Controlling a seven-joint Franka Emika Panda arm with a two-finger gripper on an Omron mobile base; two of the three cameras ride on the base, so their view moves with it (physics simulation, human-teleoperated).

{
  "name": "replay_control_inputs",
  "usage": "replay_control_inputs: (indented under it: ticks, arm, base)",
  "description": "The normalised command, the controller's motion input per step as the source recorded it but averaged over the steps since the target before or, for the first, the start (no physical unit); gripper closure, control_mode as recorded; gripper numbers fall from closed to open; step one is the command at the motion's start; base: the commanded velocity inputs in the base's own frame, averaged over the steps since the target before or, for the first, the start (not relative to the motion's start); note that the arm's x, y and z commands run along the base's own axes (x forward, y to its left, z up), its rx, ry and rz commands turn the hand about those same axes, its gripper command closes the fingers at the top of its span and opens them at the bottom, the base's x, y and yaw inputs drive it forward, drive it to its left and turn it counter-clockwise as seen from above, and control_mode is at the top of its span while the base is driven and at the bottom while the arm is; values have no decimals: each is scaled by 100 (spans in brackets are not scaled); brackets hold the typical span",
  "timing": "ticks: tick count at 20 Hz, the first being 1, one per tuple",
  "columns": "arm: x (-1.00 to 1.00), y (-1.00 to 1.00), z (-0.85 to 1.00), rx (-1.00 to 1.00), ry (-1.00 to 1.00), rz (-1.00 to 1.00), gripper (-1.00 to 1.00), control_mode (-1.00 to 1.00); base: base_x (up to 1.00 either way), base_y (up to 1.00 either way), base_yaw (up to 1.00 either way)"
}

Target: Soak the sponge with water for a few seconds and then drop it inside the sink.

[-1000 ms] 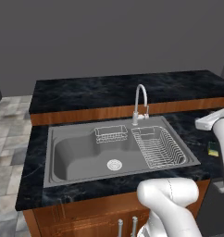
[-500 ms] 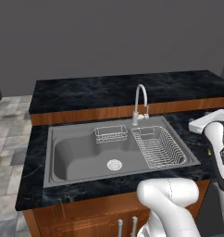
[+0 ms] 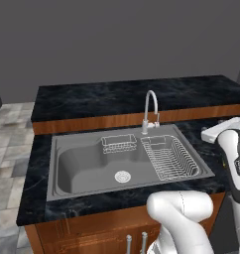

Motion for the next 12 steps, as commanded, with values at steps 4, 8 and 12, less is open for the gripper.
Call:
replay_control_inputs:
  ticks: [4, 8, 12]
  arm:
    - [13, 14, -4, 0, 0, 3, -100, -100]
    - [20, 15, -5, 0, 0, 11, -100, -100]
    - [20, 16, -4, 0, 0, 13, -100, -100]
  base:
    - [0, 0, 0]
    - [0, 0, 0]
    - [0, 0, 0]
